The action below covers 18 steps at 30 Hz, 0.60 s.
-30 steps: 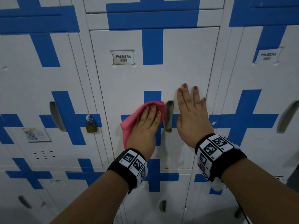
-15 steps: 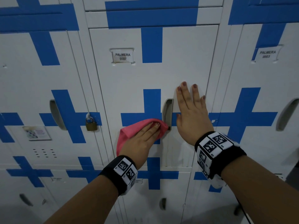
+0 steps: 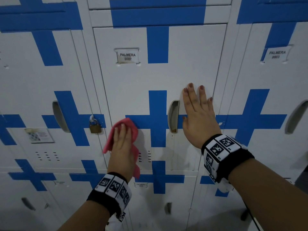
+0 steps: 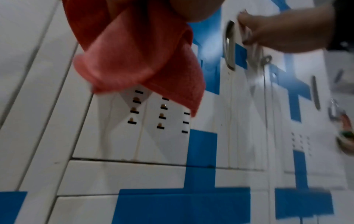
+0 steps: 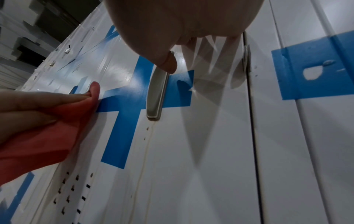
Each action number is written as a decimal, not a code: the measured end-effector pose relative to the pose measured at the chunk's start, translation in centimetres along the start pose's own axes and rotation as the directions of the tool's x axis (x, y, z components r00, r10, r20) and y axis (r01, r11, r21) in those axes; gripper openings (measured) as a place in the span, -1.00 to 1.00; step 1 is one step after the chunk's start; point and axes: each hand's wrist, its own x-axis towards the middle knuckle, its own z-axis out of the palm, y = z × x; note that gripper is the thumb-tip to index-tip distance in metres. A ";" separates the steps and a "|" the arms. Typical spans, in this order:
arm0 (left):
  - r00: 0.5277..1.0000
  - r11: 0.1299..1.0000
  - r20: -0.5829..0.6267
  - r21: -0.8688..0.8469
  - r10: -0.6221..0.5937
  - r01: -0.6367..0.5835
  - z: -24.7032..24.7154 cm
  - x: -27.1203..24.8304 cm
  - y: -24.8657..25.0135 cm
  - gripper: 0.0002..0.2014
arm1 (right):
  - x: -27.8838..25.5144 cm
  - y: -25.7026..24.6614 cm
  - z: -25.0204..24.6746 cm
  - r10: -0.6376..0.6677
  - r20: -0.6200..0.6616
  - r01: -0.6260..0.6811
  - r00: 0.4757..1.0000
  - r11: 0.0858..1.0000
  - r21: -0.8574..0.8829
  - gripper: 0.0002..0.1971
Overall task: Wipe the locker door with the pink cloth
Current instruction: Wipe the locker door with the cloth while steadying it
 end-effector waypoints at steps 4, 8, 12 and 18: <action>0.995 0.993 -0.063 -0.096 -0.071 0.065 -0.1 1.2 -0.9 -0.11 | 0.0 0.0 0.0 0.002 0.002 -0.002 1.000 1.000 -0.002 -0.15; 0.999 0.999 0.031 0.009 -0.032 0.032 0.8 1.6 -1.2 0.00 | 0.0 0.0 0.2 0.004 0.001 -0.004 1.000 1.000 -0.016 -0.15; 0.993 0.986 0.107 0.155 0.044 -0.060 1.5 1.7 -2.0 0.10 | 0.1 0.0 0.4 0.006 -0.002 -0.006 1.000 1.000 -0.025 -0.15; 0.982 0.920 0.094 0.344 0.164 -0.187 2.7 2.0 -2.5 0.12 | 0.1 -0.1 0.4 0.005 -0.009 -0.005 1.000 1.000 -0.018 -0.15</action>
